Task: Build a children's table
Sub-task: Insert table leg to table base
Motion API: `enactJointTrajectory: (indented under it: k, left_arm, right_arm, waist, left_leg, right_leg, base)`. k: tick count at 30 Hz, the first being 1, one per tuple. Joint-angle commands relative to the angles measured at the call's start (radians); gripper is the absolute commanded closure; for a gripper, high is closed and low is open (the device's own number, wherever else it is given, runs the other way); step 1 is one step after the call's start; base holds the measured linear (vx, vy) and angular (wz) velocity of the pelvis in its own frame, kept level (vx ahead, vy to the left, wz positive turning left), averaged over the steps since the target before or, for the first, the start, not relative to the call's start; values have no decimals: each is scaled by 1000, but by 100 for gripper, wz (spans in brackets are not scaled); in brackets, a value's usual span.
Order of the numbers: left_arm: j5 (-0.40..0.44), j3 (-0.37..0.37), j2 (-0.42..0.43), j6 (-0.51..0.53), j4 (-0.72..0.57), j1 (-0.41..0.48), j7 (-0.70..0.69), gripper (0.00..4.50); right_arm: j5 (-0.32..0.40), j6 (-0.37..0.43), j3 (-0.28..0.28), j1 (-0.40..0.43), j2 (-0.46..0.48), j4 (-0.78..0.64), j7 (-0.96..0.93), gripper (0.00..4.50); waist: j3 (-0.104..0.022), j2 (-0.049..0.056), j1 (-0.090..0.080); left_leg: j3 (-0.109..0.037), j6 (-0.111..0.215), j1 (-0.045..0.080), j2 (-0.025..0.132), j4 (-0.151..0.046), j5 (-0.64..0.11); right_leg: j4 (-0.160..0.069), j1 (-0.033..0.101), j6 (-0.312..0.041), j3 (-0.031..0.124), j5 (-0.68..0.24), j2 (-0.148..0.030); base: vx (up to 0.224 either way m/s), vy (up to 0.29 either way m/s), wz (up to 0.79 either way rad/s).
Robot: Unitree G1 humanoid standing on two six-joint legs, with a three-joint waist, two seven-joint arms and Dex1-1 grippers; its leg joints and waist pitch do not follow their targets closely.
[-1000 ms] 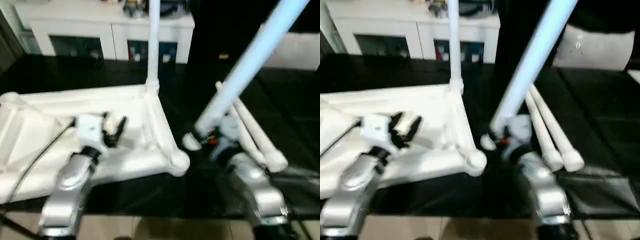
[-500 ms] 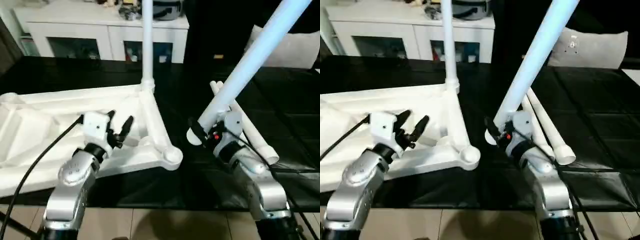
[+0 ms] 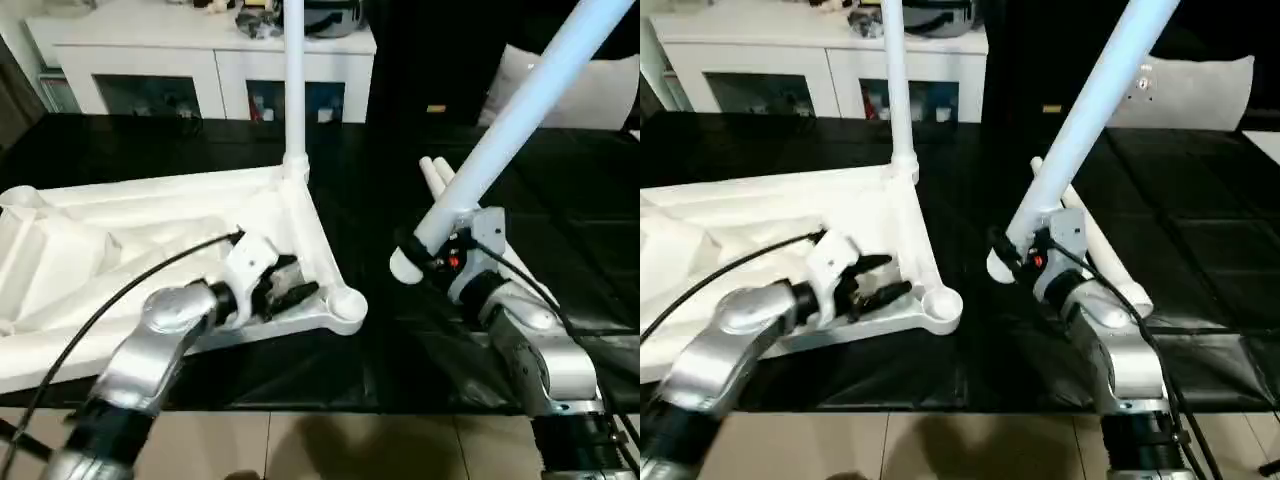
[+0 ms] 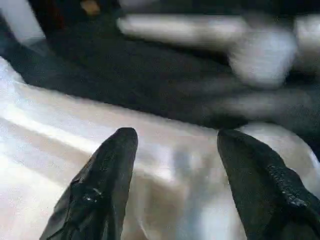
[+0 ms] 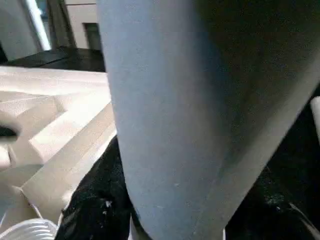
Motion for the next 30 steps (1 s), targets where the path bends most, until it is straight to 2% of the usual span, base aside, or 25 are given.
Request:
enactJointTrajectory:
  k: [1,4,5,8,9,10,11,16,21,23,26,30]
  left_arm:
    - [-37,31,2,-15,27,-38,-5,159]
    - [-50,19,18,-1,34,-51,-52,159]
    - [-53,-5,41,4,39,-57,-106,159]
    - [-45,-62,93,4,32,-46,-229,194]
    - [-39,-78,107,0,31,-40,-269,197]
    - [-31,-105,132,-1,24,-29,-335,221]
    - [-22,-123,151,-5,22,-23,-369,221]
    - [-4,-152,181,-7,19,-13,-396,257]
    - [-3,-180,217,44,0,0,-430,291]
    - [22,-180,215,23,19,-2,-419,323]
    - [51,-177,209,-2,51,-13,-390,328]
    - [72,-193,224,-19,66,-14,-393,368]
  right_arm:
    - [-8,-21,1,-14,-8,5,15,260]
    - [-14,-22,2,-15,-11,11,19,260]
    - [2,-2,2,-14,-14,7,33,260]
    - [19,22,2,-16,-18,1,47,260]
    - [25,22,4,-16,-19,1,58,260]
    - [31,11,7,-17,-18,1,70,260]
    - [28,12,11,-17,-17,3,70,260]
    - [15,2,20,-16,-17,6,70,260]
    - [1,-4,33,-12,-22,10,89,260]
    - [-5,-9,38,-11,-22,14,89,260]
    - [-8,-14,44,-12,-21,17,92,260]
    - [-10,-21,52,-12,-18,18,97,260]
  waist:
    - [-61,1,4]
    - [-61,2,8]
    - [-63,2,8]
    - [-64,5,10]
    - [-63,4,11]
    - [-60,6,12]
    - [-59,7,12]
    - [-54,9,10]
    - [-54,8,9]
    - [-54,7,9]
    - [-54,6,9]
    - [-53,7,10]
  left_leg:
    - [-5,4,11,37,-79,-151]
    - [-4,21,9,38,-79,-134]
    - [-4,24,9,39,-77,-124]
    - [-2,42,7,40,-75,-98]
    - [-2,43,8,40,-75,-102]
    - [-2,36,9,43,-81,-137]
    - [-2,32,10,43,-82,-149]
    - [-2,0,14,46,-90,-216]
    - [-2,0,11,45,-90,-198]
    - [-1,4,10,45,-89,-185]
    - [-1,9,10,44,-89,-184]
    - [-2,5,11,46,-92,-199]
  right_leg:
    - [-75,39,-218,39,24,-73]
    - [-71,38,-221,38,49,-72]
    - [-69,38,-223,38,62,-71]
    - [-64,33,-221,38,95,-69]
    - [-66,33,-222,38,87,-70]
    - [-70,30,-222,39,38,-72]
    - [-71,29,-222,39,21,-72]
    - [-77,25,-221,41,-55,-74]
    - [-75,26,-218,41,-43,-74]
    - [-75,27,-219,41,-30,-75]
    - [-76,28,-216,41,-26,-74]
    - [-79,25,-212,42,-51,-75]
  base:
    - [0,0,0]
    - [0,0,0]
    - [0,0,0]
    - [0,0,0]
    - [0,0,0]
    - [0,0,0]
    - [0,0,0]
    - [0,0,0]
    - [0,0,0]
    - [0,0,0]
    - [0,0,0]
    - [0,0,0]
